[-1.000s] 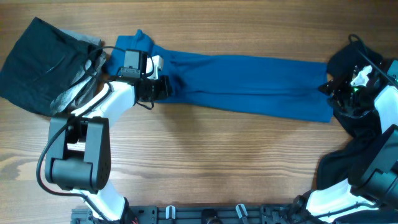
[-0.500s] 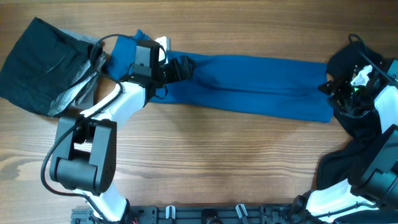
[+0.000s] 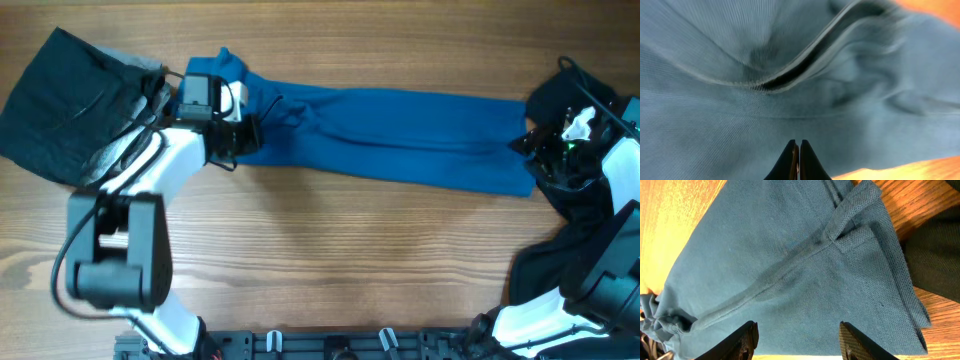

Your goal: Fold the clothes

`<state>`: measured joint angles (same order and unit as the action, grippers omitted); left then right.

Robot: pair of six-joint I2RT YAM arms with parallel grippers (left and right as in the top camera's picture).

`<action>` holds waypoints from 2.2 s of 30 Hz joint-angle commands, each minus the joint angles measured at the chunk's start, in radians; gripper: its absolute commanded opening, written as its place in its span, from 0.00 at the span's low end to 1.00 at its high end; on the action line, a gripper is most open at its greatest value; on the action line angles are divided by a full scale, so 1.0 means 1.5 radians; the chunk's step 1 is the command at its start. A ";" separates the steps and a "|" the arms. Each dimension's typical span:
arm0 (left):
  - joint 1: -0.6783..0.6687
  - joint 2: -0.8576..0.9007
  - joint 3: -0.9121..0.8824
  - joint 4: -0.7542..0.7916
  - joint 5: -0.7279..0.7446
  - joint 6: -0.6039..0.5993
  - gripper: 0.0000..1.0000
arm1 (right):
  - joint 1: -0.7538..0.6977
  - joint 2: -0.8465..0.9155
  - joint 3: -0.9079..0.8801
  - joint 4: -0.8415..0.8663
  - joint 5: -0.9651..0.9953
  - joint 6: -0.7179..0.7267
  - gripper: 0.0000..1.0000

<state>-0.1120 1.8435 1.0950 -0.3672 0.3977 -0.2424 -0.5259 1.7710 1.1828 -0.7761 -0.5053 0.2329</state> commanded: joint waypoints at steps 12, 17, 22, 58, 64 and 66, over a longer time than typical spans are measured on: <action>-0.001 0.057 0.041 0.373 -0.041 -0.076 0.04 | 0.002 0.011 0.002 0.003 -0.013 0.004 0.56; -0.003 0.005 0.087 0.020 -0.008 -0.012 0.04 | 0.002 0.011 0.002 -0.005 -0.013 0.004 0.56; -0.003 0.040 0.044 -0.026 -0.065 -0.013 0.04 | 0.002 0.011 0.002 -0.007 -0.013 0.004 0.56; 0.083 0.036 0.036 -0.125 -0.202 0.020 0.82 | 0.003 0.012 0.000 -0.079 0.030 -0.051 0.72; 0.125 0.068 0.035 -0.108 -0.207 0.018 0.22 | 0.003 0.012 0.000 -0.084 0.065 -0.049 0.73; 0.138 0.068 0.035 -0.139 -0.207 0.018 0.04 | 0.003 0.014 -0.007 -0.086 0.102 -0.048 0.73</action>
<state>0.0700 1.9179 1.1599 -0.5327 0.1017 -0.2218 -0.5259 1.7710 1.1828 -0.8997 -0.4404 0.1772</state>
